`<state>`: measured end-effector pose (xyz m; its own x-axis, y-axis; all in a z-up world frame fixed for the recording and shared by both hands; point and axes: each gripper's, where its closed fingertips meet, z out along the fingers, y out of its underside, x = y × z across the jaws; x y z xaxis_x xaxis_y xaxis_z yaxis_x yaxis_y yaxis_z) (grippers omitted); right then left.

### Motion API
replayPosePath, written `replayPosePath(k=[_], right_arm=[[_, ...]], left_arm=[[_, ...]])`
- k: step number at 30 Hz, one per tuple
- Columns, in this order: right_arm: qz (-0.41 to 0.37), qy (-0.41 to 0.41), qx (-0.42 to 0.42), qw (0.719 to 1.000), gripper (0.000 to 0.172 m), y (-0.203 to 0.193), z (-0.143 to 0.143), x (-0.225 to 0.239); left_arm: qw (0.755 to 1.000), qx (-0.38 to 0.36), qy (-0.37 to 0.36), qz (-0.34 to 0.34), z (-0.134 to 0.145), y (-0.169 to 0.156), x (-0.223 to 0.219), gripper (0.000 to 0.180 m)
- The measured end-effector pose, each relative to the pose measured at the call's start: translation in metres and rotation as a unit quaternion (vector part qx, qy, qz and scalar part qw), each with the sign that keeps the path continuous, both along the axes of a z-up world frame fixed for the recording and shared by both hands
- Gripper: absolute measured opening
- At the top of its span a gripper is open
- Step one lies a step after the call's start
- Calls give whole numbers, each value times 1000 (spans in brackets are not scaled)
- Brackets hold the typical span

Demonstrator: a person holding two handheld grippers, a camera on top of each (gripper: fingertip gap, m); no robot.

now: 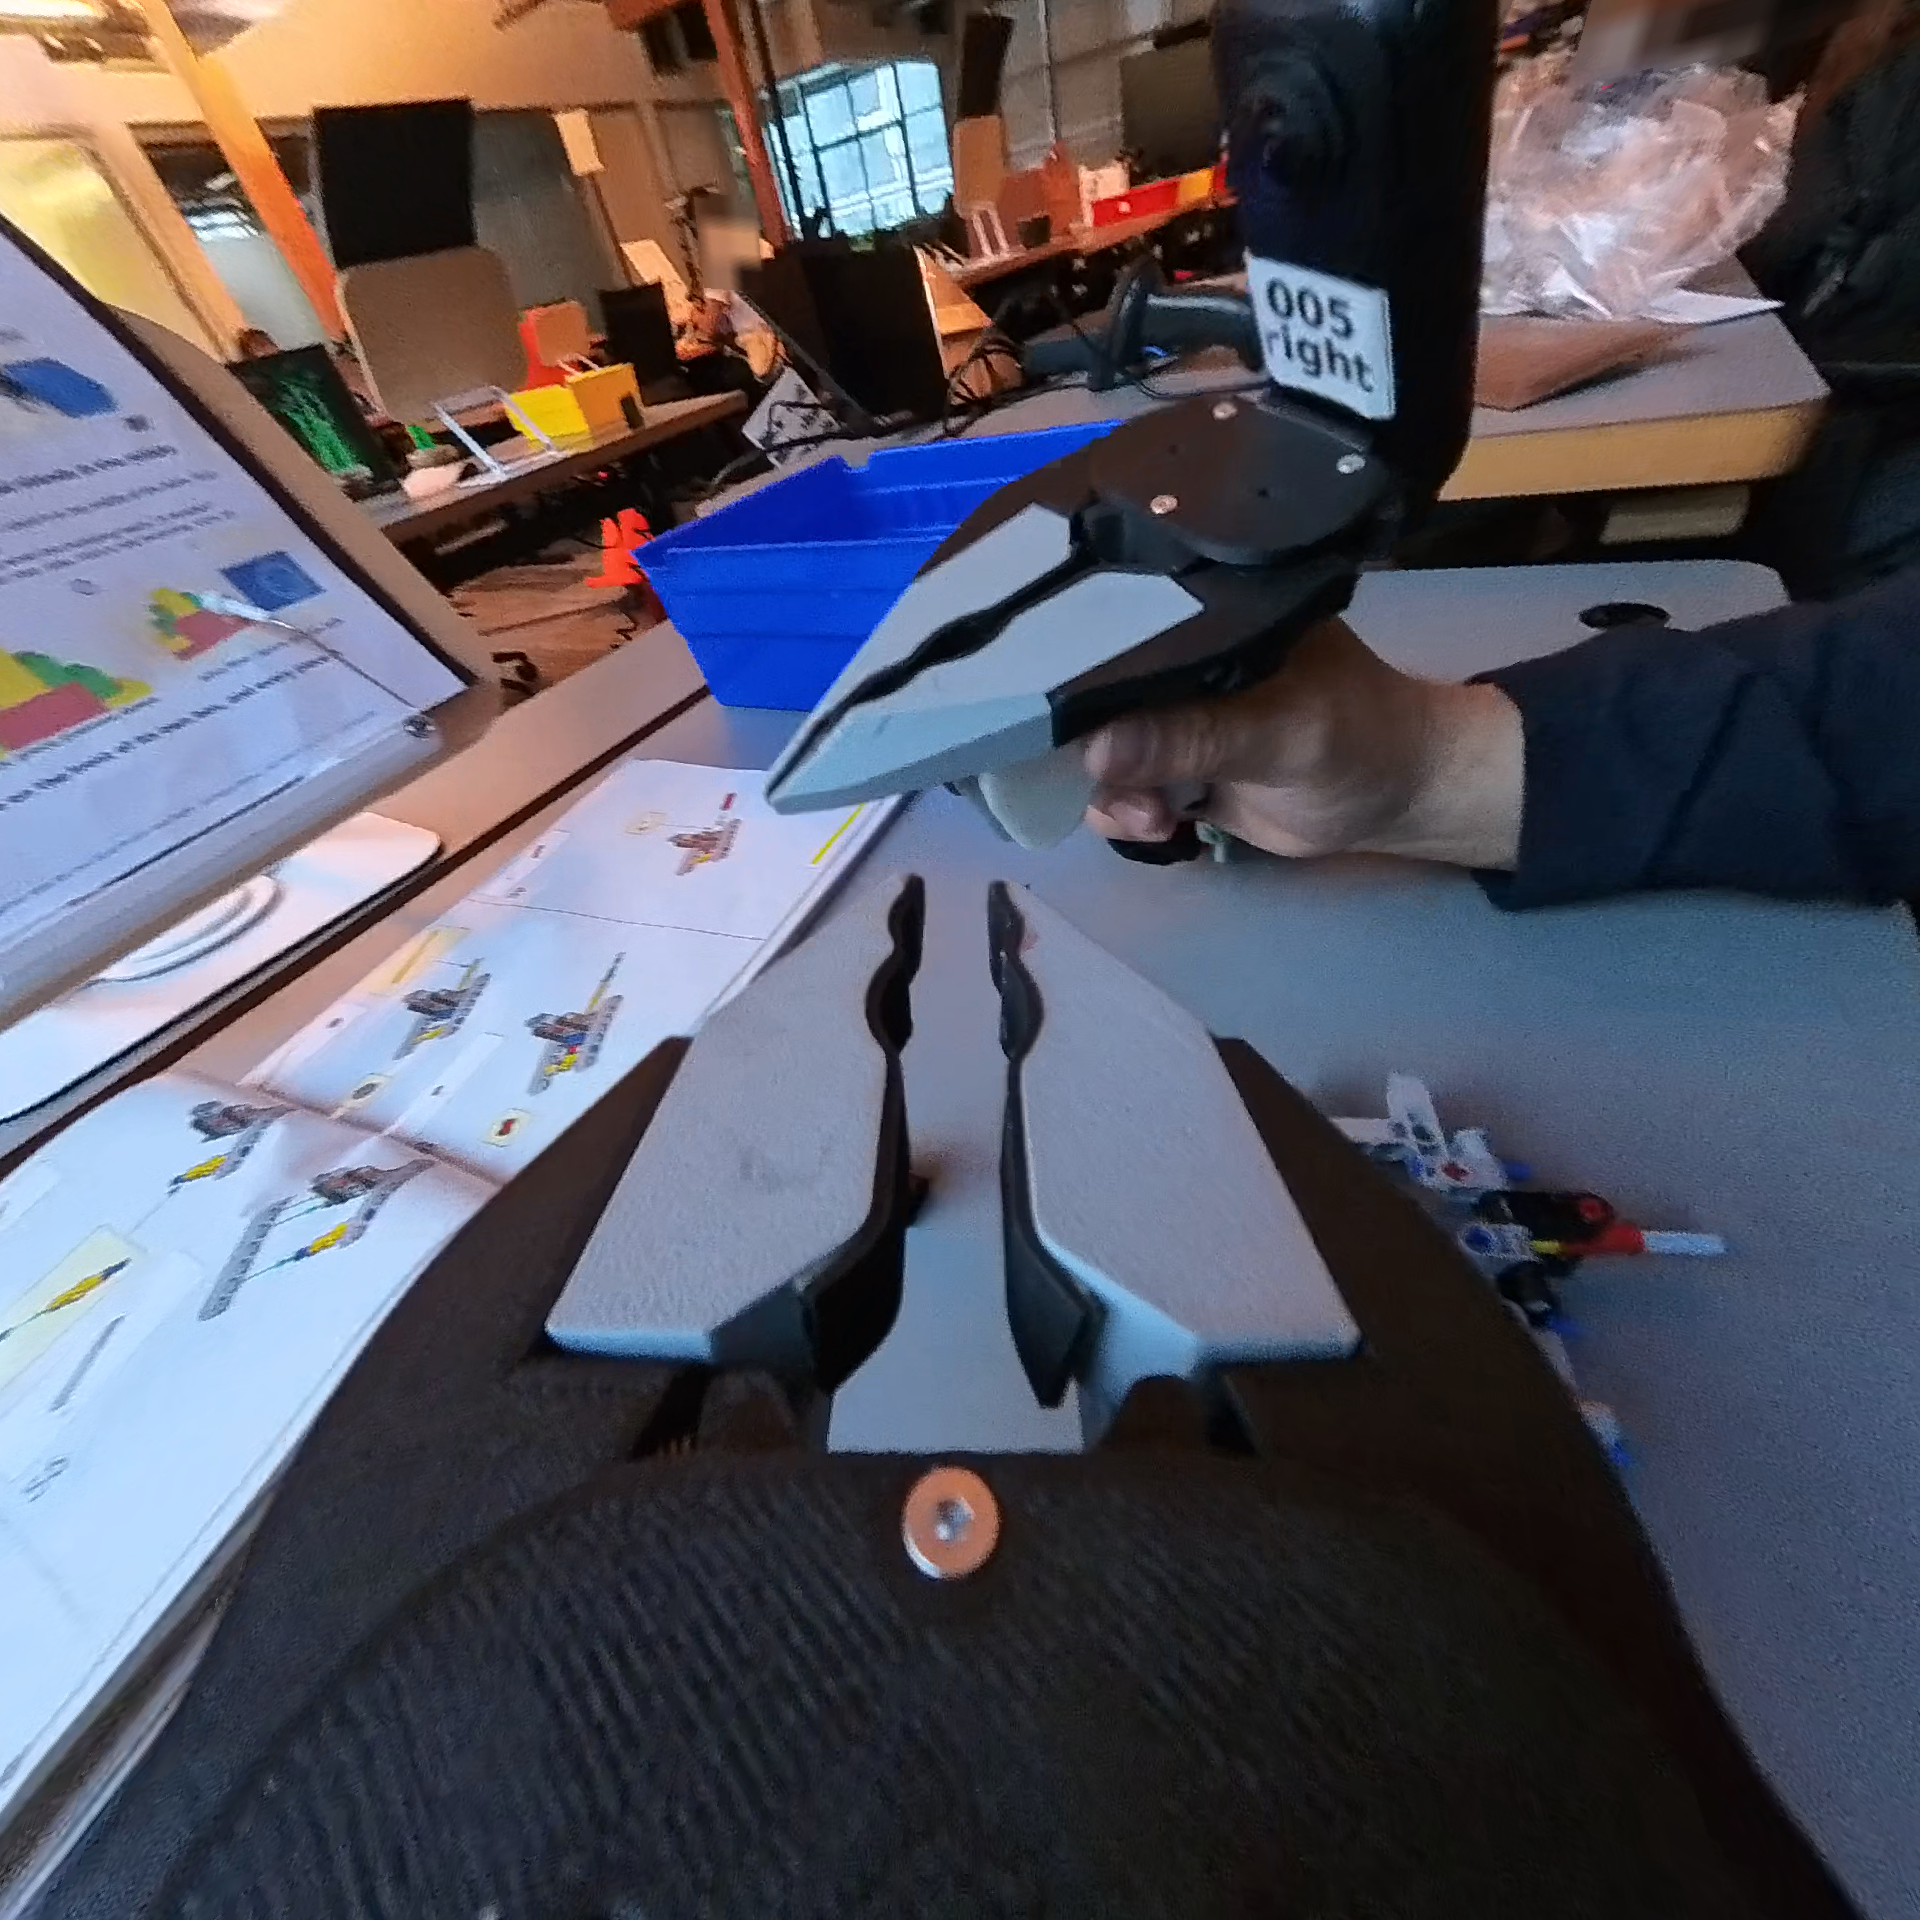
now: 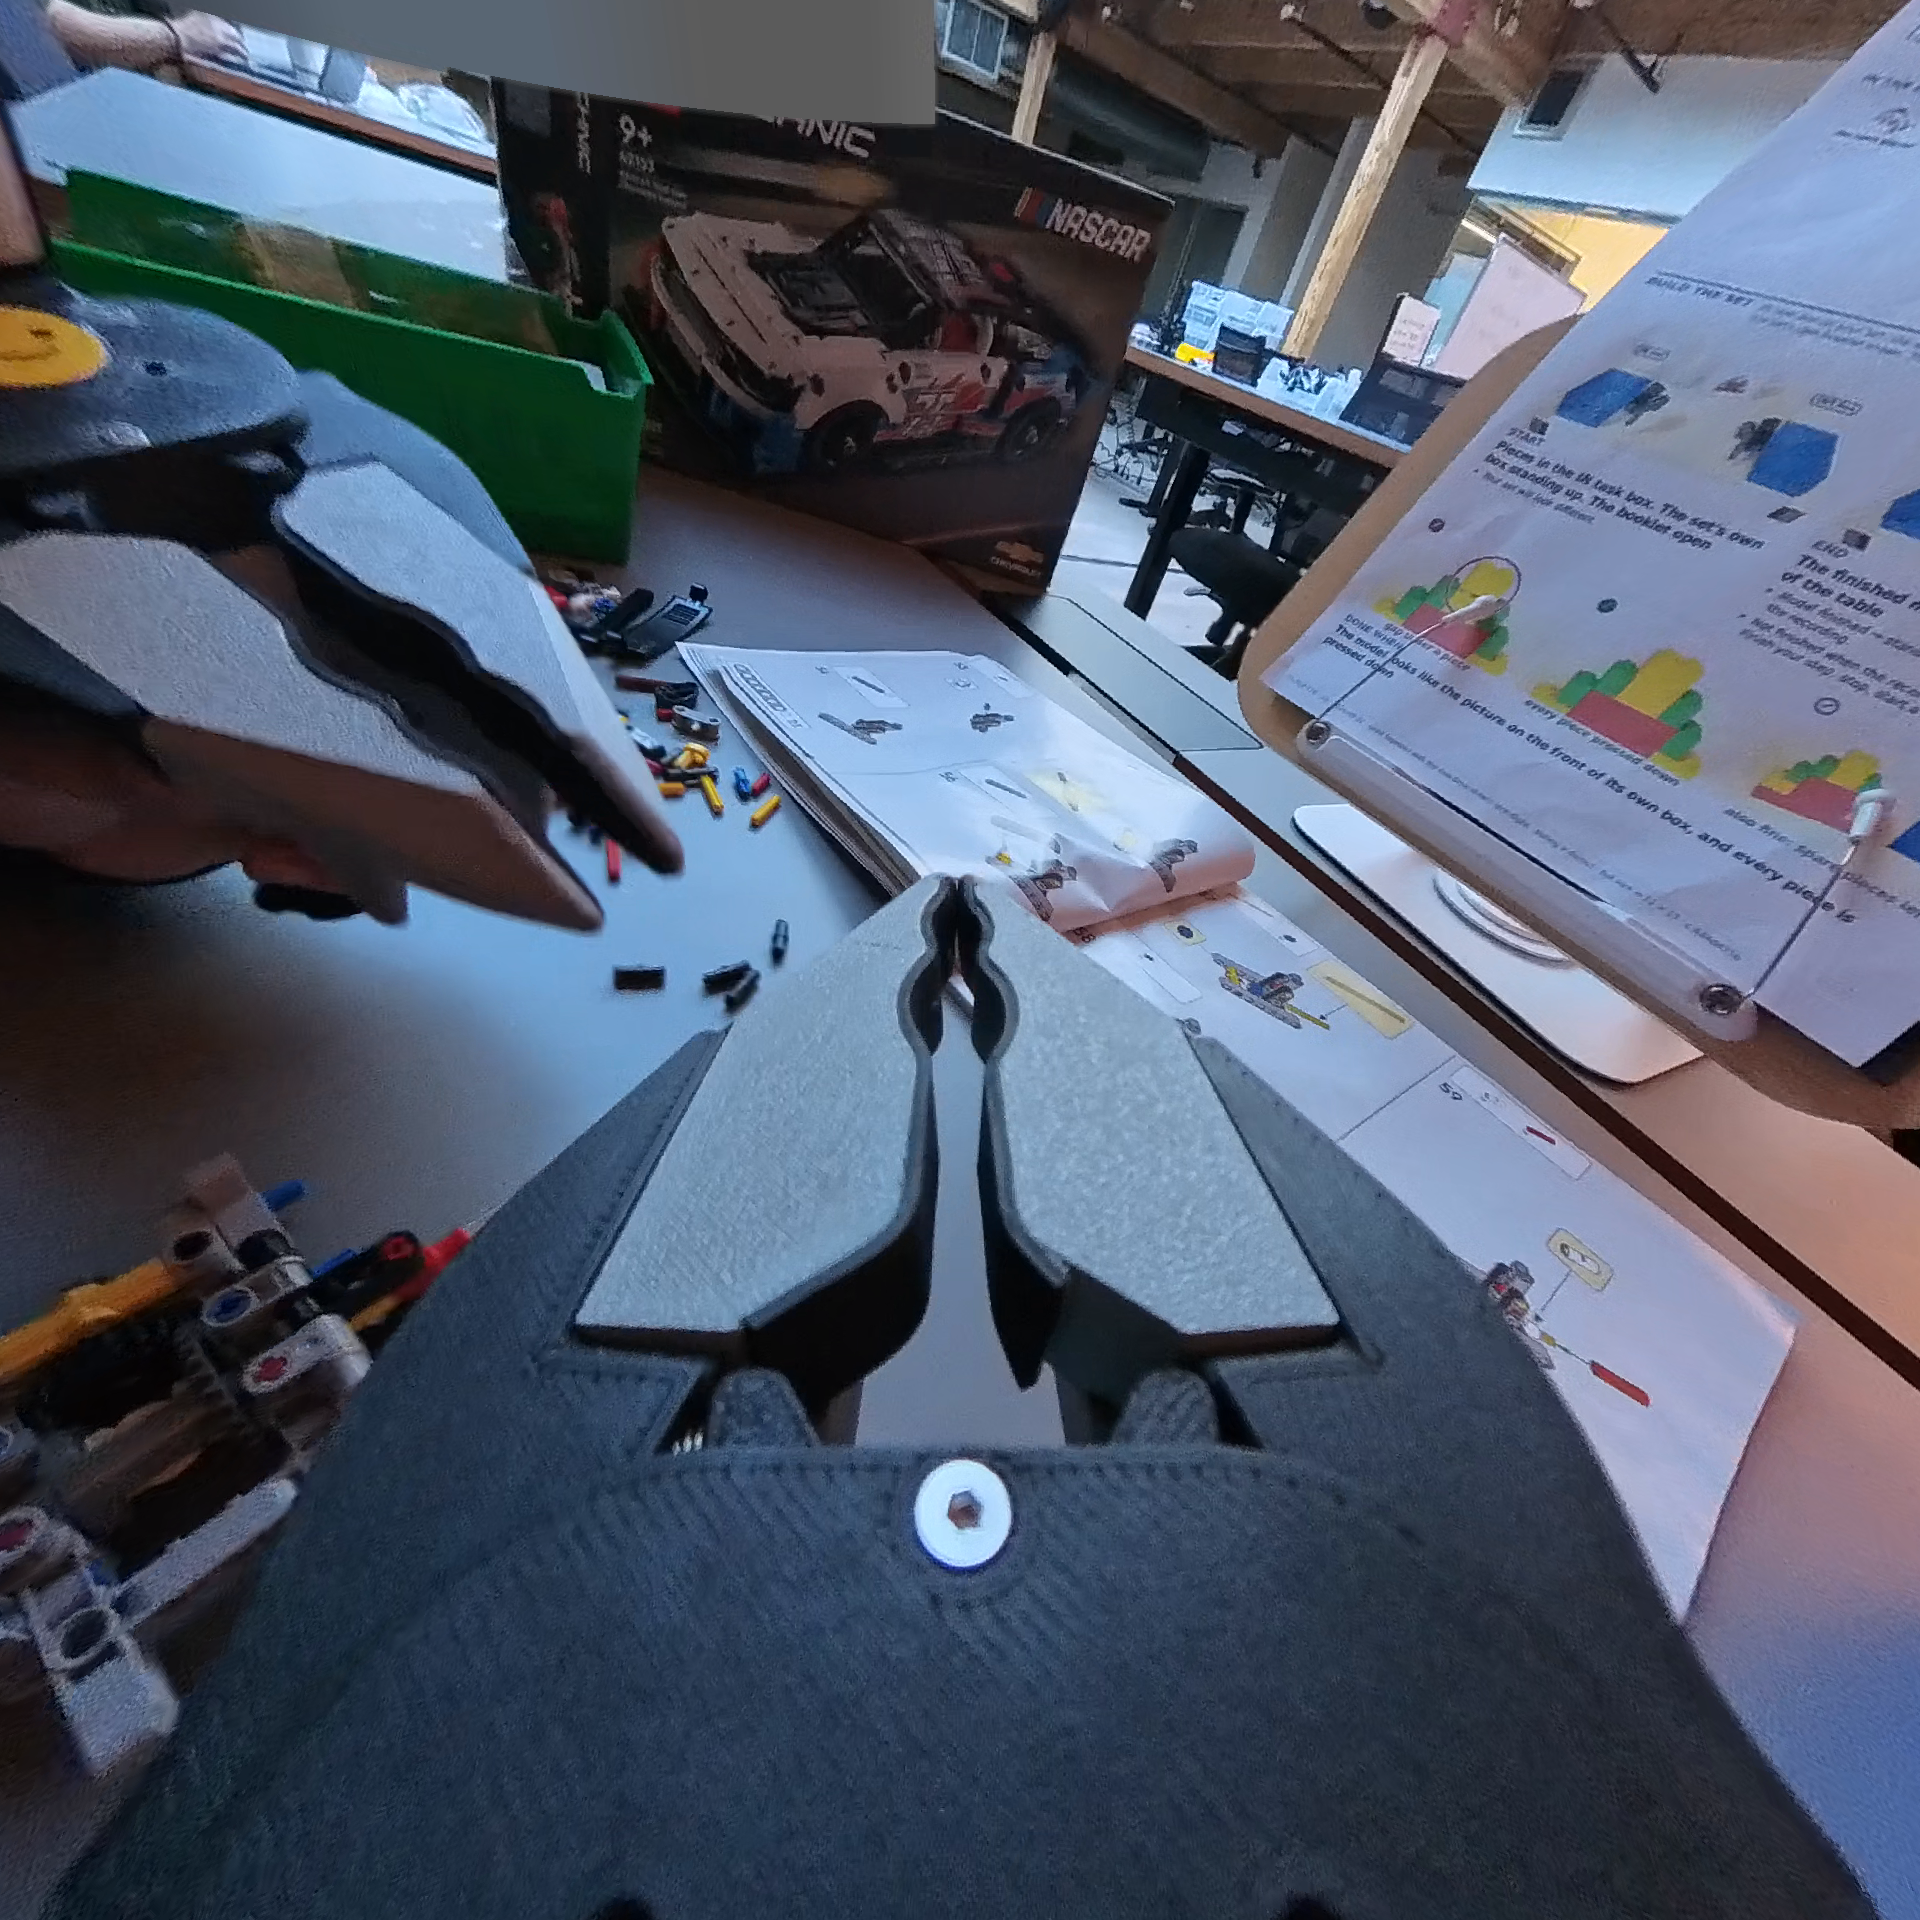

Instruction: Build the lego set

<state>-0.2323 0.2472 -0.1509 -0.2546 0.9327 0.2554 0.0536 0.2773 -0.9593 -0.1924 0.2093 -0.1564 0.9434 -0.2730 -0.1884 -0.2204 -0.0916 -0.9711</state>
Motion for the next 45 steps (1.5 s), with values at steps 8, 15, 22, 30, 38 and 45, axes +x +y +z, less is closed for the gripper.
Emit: replayPosePath(k=[8,15,22,30,38,45], right_arm=[[10,14,-7,1000,0,-10,5,-3],[-5,21,-23,999,5,-9,2,-13],[-10,32,-23,999,7,-12,4,-15],[-9,27,-28,999,5,-13,-1,-16],[-9,19,-36,999,4,-12,-5,-17],[-4,7,-43,999,2,-11,-10,-19]], left_arm=[[999,-12,-45,1,0,0,-11,9],[998,-39,-55,-10,-12,2,-3,3],[998,-34,-56,-18,-10,-1,2,4],[998,-45,-55,-4,-15,3,-2,0],[997,-44,-63,2,-14,3,-5,0],[997,-42,-63,-1,-12,3,-4,0]])
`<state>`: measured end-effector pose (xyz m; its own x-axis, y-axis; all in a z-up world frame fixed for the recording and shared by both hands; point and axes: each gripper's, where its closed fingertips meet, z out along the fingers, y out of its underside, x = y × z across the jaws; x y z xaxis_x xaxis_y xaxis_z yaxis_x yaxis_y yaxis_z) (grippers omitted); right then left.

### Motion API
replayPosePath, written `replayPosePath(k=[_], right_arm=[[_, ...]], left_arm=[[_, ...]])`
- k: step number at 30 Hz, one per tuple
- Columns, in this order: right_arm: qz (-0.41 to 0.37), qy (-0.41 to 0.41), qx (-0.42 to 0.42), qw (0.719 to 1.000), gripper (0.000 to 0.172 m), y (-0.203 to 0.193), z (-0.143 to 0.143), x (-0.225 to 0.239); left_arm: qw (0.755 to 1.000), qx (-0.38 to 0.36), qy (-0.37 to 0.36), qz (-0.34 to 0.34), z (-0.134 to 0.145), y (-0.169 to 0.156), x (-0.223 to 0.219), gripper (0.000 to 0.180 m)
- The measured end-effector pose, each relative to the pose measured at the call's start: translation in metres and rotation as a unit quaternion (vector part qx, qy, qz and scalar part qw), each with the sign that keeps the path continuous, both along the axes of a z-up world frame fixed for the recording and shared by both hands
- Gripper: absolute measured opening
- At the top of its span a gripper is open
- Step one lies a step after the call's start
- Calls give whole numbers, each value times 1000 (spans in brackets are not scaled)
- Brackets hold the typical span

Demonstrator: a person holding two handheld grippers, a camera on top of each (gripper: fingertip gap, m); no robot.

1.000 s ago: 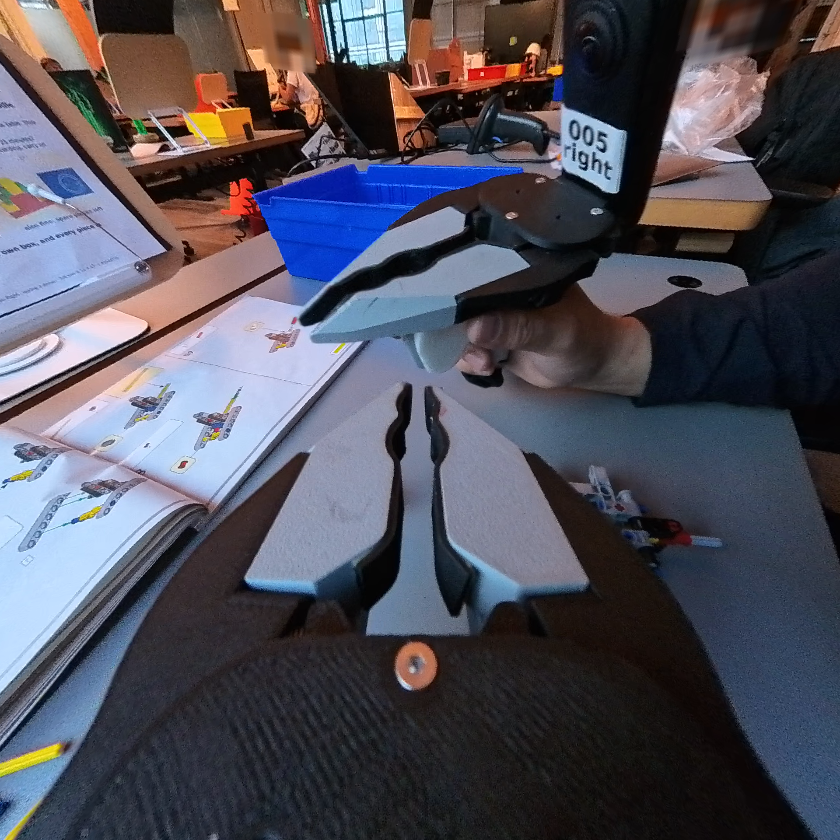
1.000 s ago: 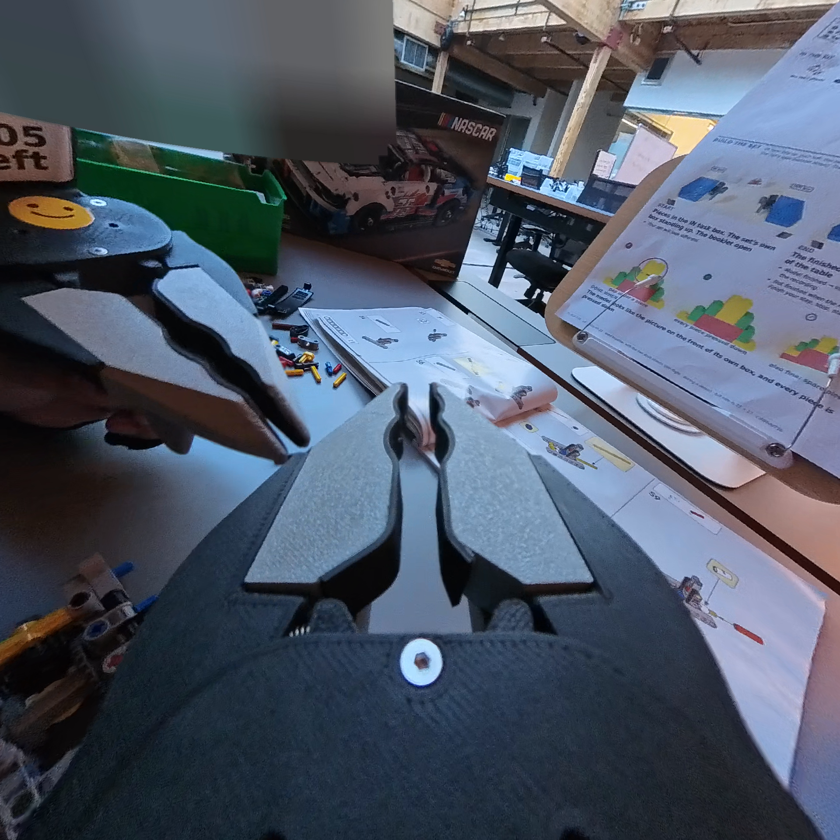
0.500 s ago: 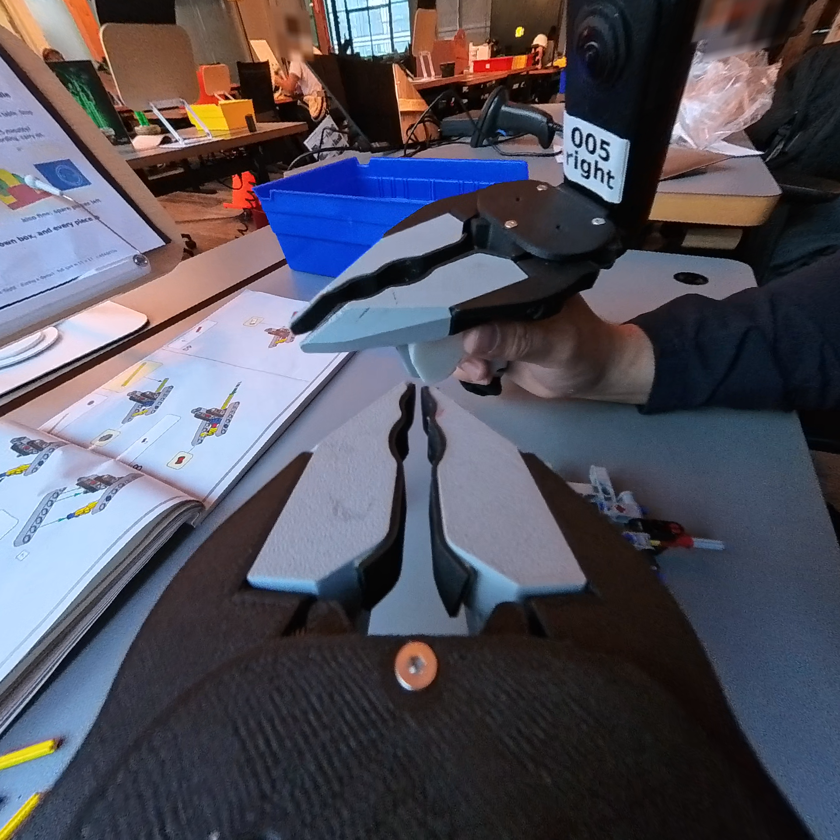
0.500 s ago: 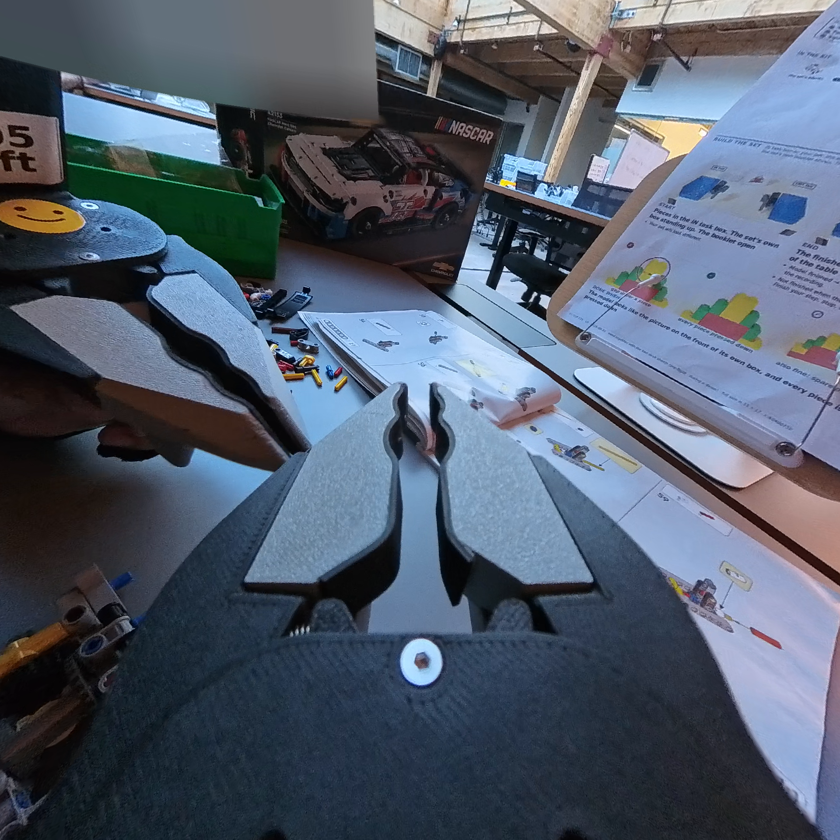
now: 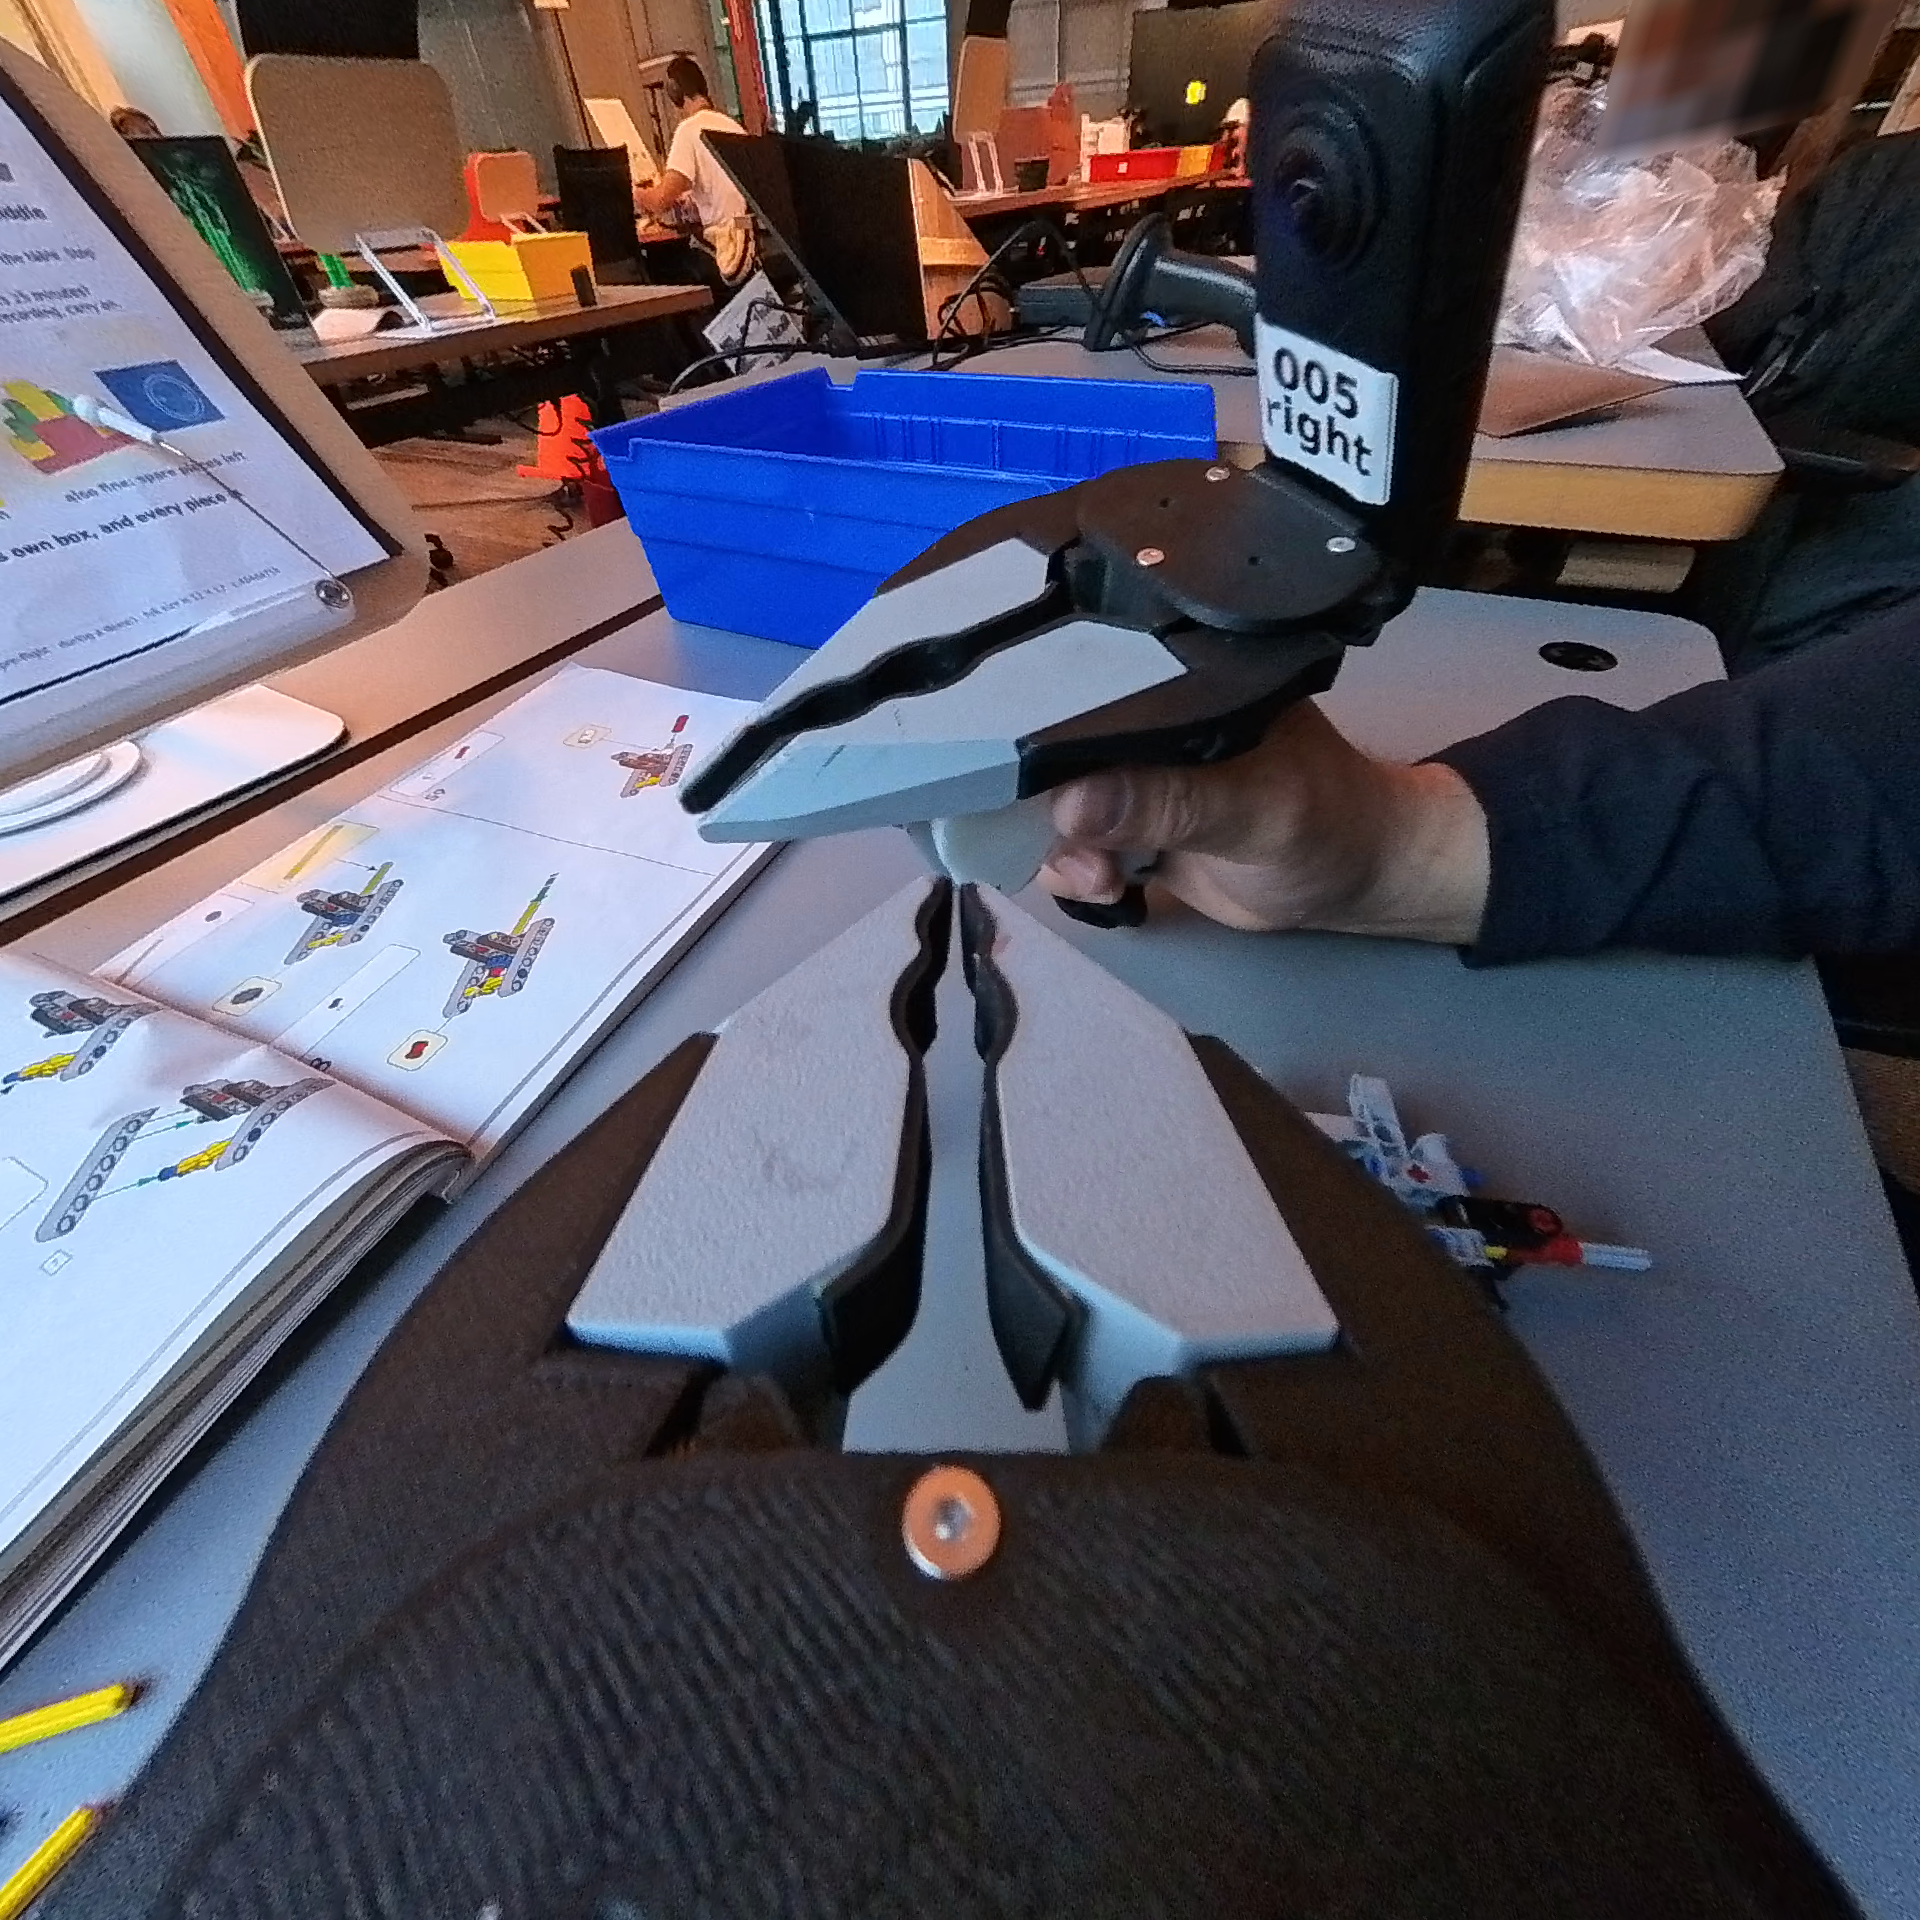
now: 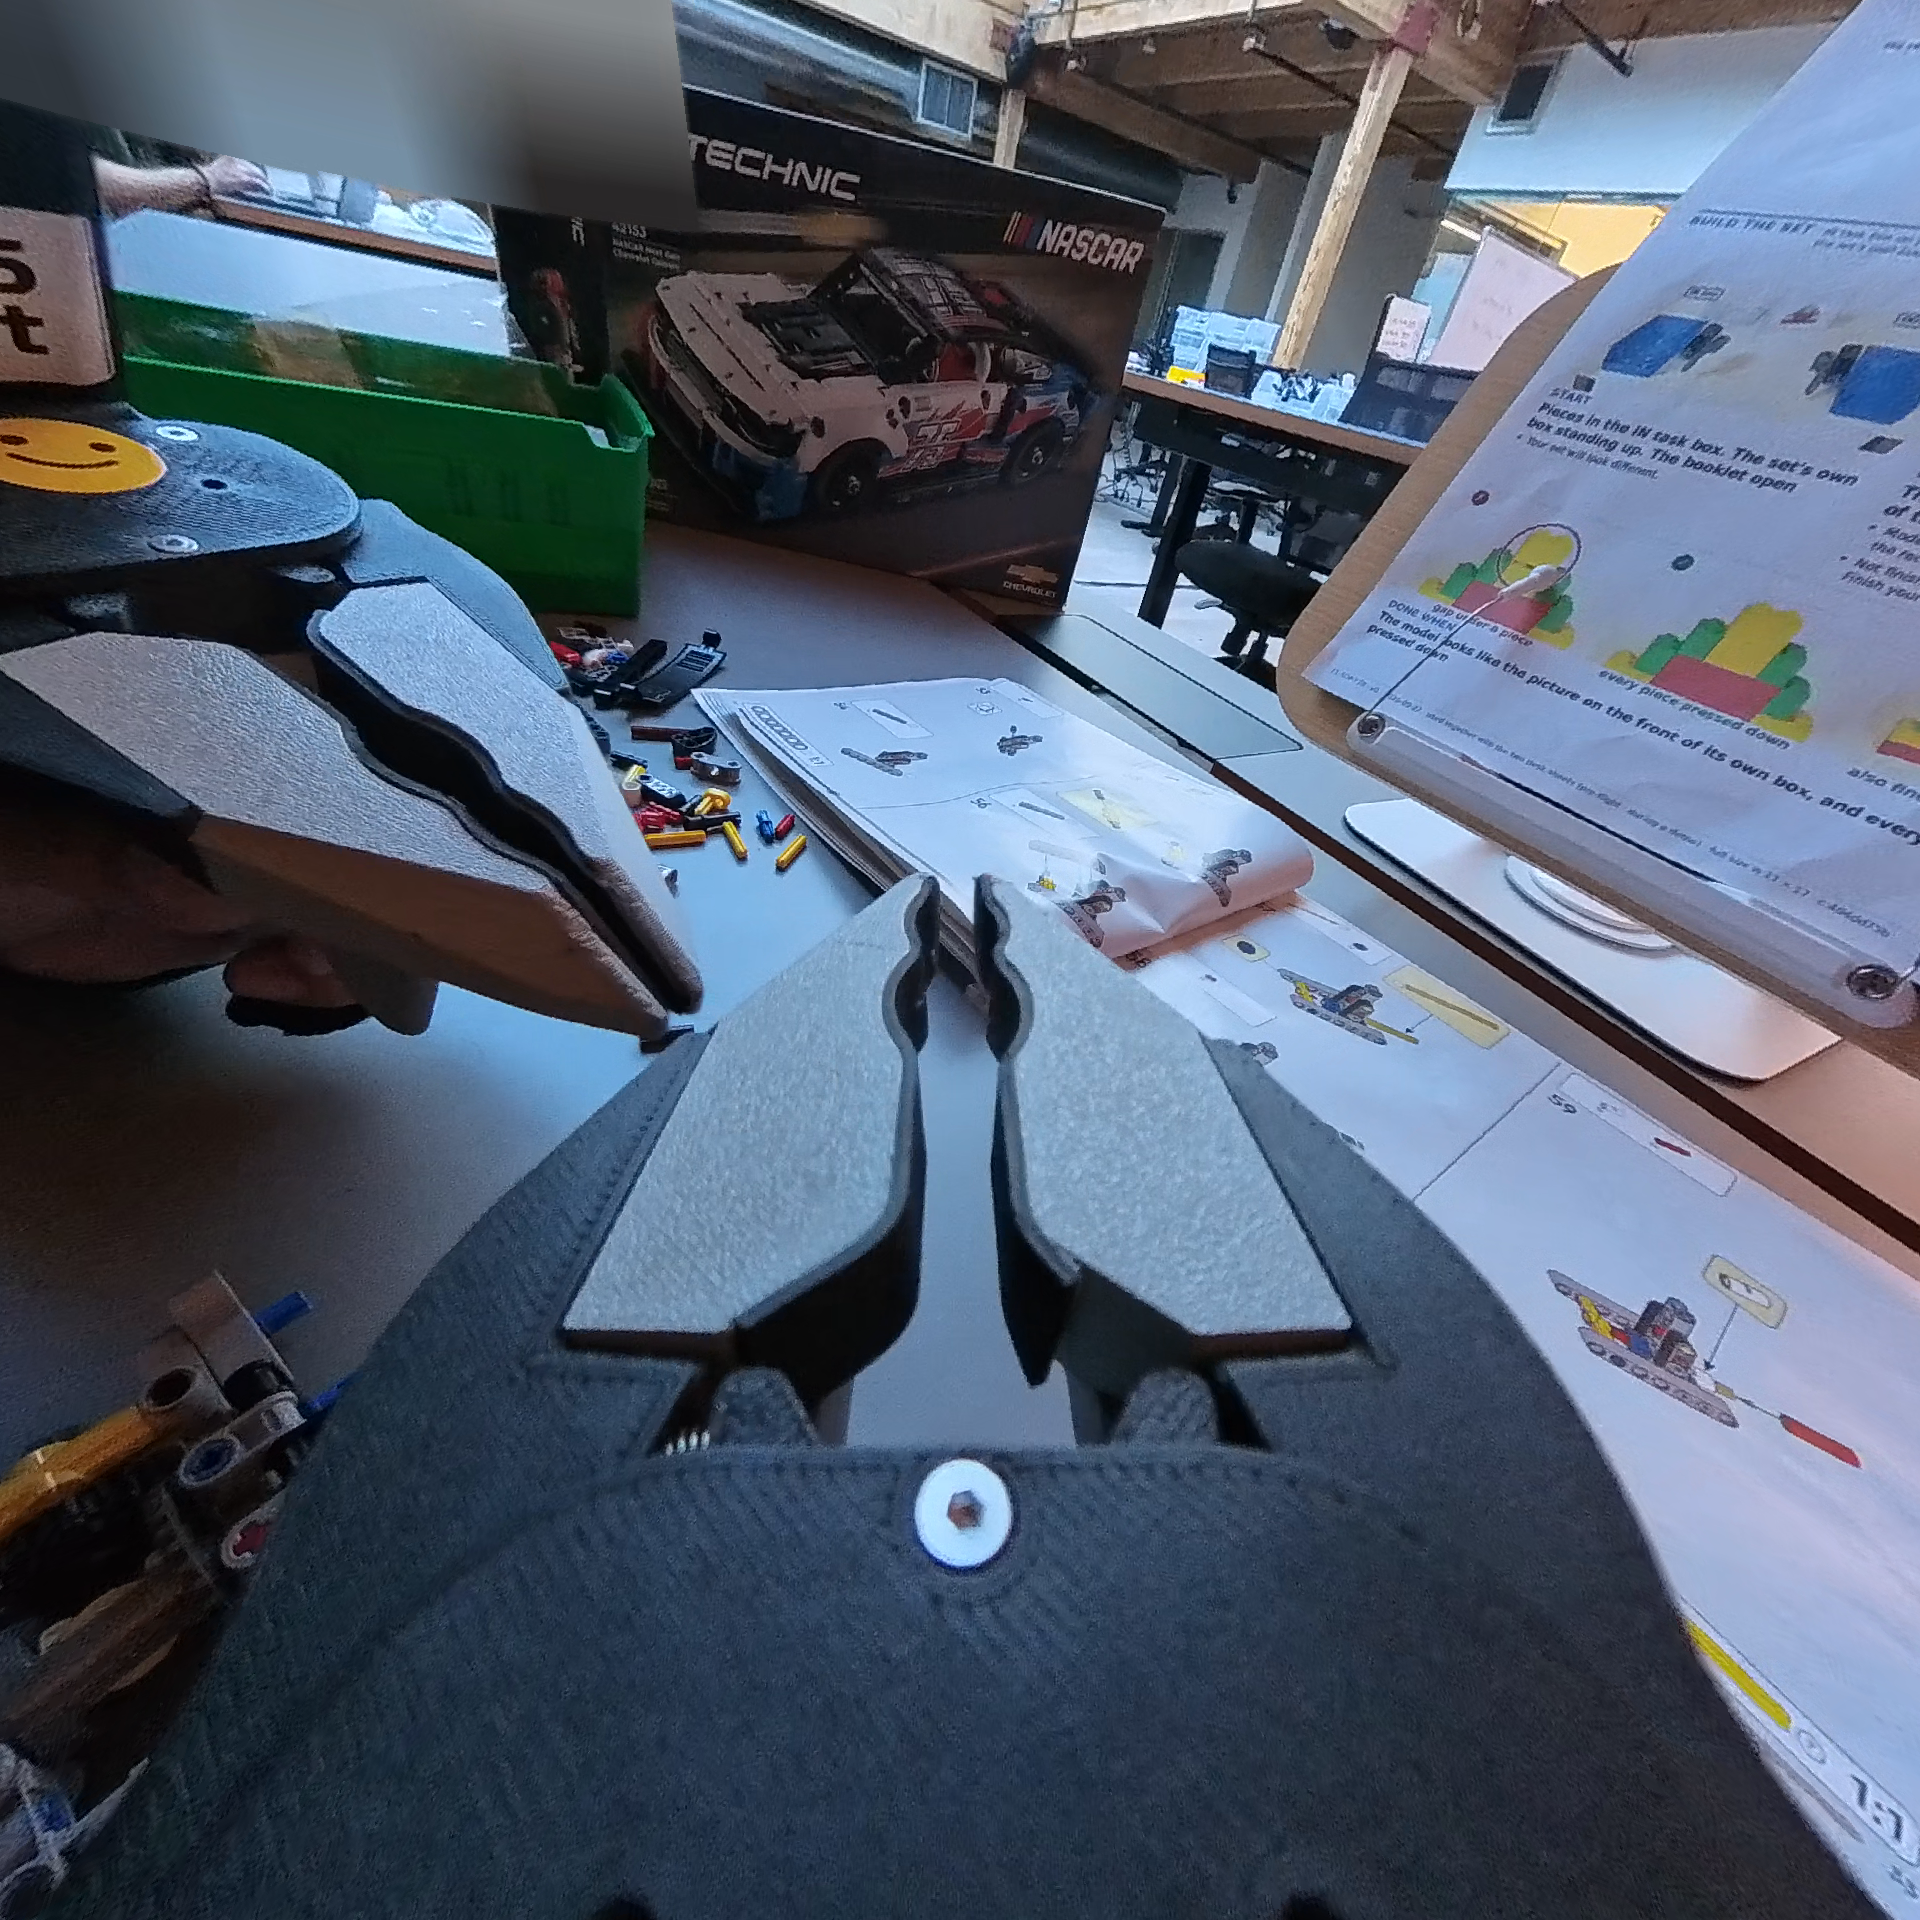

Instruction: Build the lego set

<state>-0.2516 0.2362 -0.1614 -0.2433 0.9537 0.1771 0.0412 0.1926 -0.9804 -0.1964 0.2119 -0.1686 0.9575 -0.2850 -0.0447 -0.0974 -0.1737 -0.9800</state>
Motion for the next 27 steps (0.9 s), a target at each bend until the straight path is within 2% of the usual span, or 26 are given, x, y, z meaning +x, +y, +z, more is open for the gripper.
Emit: replayPosePath(k=[21,27], right_arm=[[-1,1,-7,1000,0,3,0,0],[0,2,-4,1000,0,2,1,0]], left_arm=[[1000,-1,5,-3,-1,0,2,0],[999,-2,33,-15,-4,-1,10,0]])
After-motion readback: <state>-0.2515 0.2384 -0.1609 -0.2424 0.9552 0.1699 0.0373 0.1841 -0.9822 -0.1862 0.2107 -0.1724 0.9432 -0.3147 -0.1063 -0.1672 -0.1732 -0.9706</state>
